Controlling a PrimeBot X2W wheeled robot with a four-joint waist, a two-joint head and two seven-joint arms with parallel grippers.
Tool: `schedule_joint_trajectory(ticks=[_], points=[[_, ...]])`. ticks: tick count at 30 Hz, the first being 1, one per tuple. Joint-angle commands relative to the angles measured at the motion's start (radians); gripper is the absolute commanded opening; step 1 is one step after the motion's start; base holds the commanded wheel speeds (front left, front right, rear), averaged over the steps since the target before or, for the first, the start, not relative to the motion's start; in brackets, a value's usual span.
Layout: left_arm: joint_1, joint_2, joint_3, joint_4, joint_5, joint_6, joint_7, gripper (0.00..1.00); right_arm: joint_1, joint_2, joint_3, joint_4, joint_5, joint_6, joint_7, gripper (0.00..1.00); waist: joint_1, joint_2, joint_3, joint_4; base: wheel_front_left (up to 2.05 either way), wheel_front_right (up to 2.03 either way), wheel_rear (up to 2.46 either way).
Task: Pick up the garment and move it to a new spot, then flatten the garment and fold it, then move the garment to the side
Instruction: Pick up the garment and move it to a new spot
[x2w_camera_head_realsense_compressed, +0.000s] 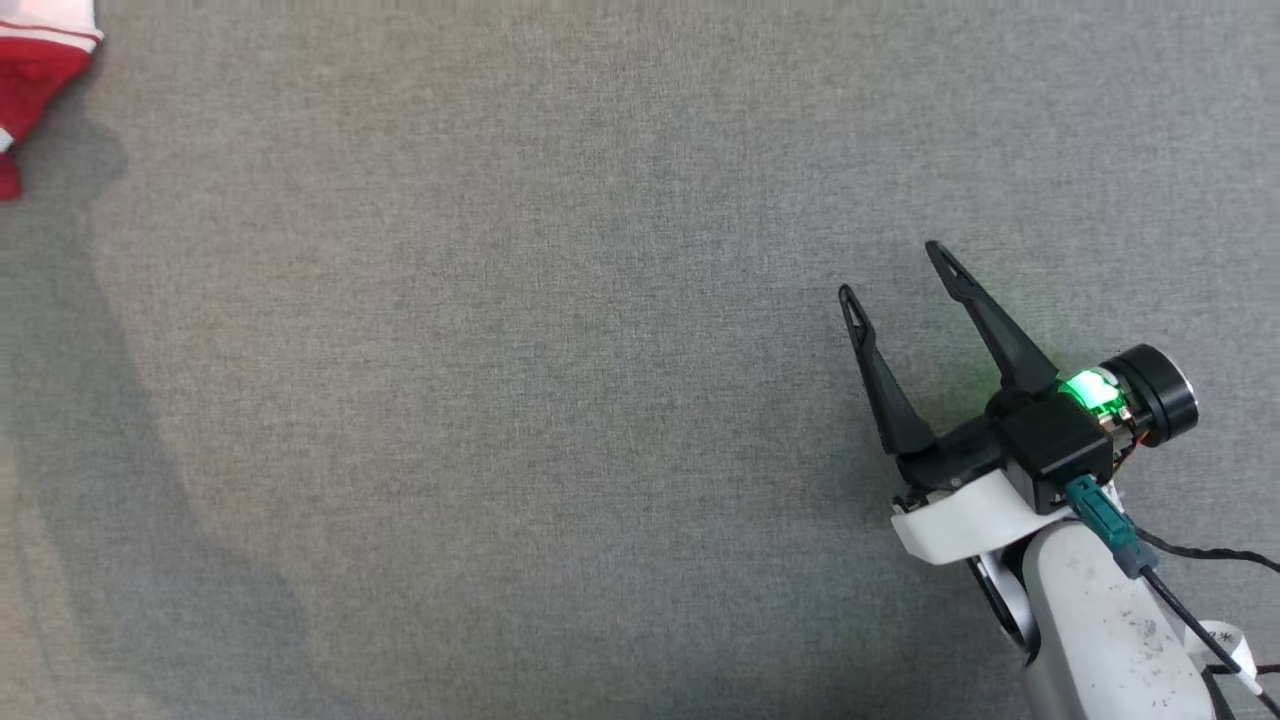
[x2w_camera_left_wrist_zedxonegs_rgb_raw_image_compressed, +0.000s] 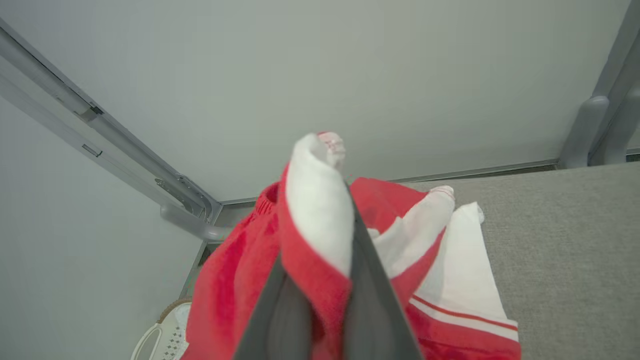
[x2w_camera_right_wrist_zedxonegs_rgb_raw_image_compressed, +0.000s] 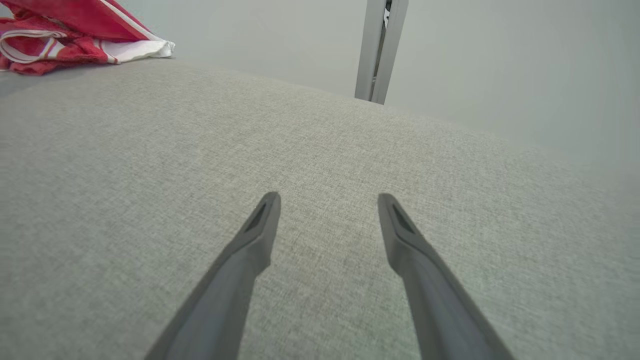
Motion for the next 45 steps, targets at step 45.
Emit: schedule_joint_trajectory(ticks=[45], points=[[0.838,-0.521,0.029,-0.446,-0.14,0.104,-0.182,0.0,0.207,-0.003,-0.099,0.094,0.176,-0.001,0.0,1.0,-0.0001,-0.0001,-0.448,-0.078,0.0,0.0,0.0]])
